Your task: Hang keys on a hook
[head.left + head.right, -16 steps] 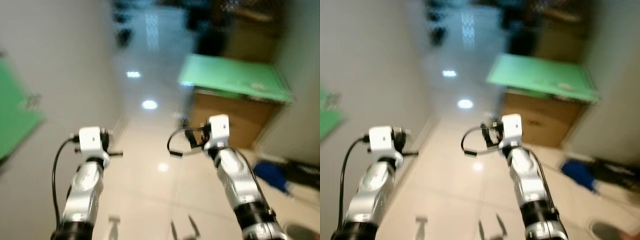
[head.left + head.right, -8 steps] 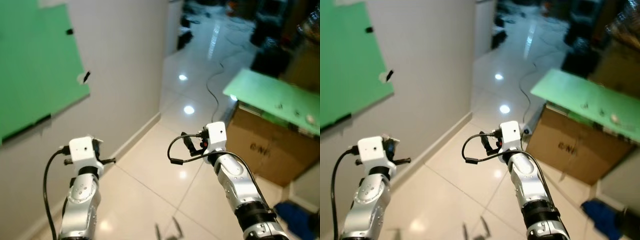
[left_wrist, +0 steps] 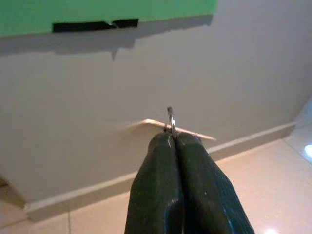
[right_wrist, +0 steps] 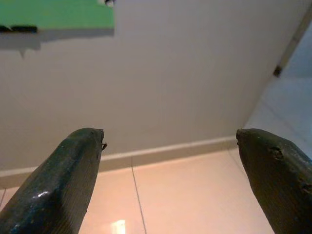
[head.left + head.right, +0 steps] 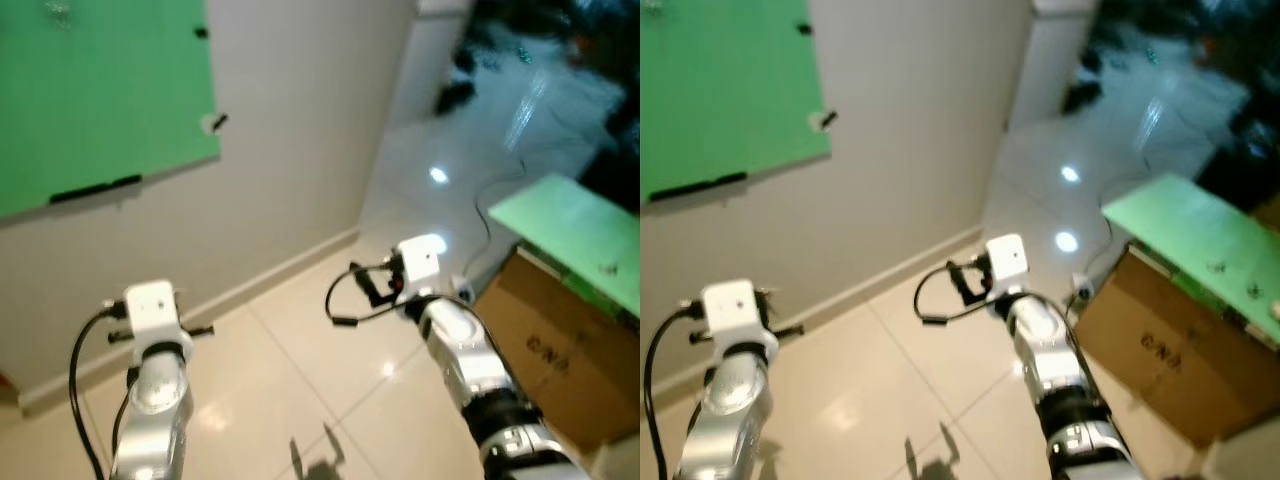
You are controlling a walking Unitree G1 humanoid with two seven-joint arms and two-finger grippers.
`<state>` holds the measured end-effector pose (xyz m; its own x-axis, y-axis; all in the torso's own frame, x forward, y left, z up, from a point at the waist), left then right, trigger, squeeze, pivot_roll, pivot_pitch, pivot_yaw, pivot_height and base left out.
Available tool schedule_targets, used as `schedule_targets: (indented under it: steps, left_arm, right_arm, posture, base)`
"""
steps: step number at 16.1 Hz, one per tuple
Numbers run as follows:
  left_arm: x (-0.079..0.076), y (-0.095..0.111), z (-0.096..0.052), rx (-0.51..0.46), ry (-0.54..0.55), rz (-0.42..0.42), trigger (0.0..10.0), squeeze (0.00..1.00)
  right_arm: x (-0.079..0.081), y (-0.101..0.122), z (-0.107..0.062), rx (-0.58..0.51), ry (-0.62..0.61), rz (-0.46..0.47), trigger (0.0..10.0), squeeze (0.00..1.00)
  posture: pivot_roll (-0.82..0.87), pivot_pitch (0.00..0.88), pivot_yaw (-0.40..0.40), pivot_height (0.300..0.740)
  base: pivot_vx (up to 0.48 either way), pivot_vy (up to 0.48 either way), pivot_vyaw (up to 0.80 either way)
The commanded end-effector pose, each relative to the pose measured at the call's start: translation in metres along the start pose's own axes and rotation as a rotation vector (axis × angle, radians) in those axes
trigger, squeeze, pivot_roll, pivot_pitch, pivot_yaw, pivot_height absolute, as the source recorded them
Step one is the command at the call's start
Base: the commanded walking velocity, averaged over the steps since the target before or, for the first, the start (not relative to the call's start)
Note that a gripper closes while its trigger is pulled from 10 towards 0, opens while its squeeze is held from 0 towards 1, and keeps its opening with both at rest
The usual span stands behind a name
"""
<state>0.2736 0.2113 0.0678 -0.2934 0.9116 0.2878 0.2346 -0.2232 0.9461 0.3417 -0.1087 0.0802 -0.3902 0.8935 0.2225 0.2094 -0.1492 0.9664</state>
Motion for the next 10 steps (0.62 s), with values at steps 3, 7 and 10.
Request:
schedule_targets:
  steps: [3,7,10]
  left_arm:
    - [0.012,0.015,-0.006,-0.118,0.008,0.128,10.0,0.0]
    - [0.016,0.023,-0.011,-0.145,0.006,0.165,10.0,0.0]
    - [0.019,0.028,-0.017,-0.187,-0.038,0.263,10.0,0.0]
  right_arm:
    - [-0.005,0.002,-0.002,-0.021,-0.015,0.02,10.0,0.0]
    - [-0.006,-0.002,-0.004,-0.042,-0.029,0.066,10.0,0.0]
    - [-0.019,0.001,-0.009,-0.1,-0.109,0.155,10.0,0.0]
  posture:
    - [0.07,0.0,-0.099,0.74]
    - [0.09,0.0,-0.094,0.74]
    - [0.1,0.0,-0.088,0.74]
  base:
    - [0.0,0.0,0.6]
    - [0.0,0.0,0.6]
    - [0.0,0.0,0.6]
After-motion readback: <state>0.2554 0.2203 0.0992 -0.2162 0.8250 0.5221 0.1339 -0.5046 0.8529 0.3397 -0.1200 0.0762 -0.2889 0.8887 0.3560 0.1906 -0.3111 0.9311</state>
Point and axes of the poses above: a point about 5 cm out from each wrist's last joint towards the gripper, its own z axis pointing out of the wrist towards the gripper, its own y axis along the axis of the wrist's last joint, x = y × z, the point moved 1 cm from there along z, pointing out of the wrist towards the gripper, and after that the axes turned 11 degrees about z, right-handed, at the moved point
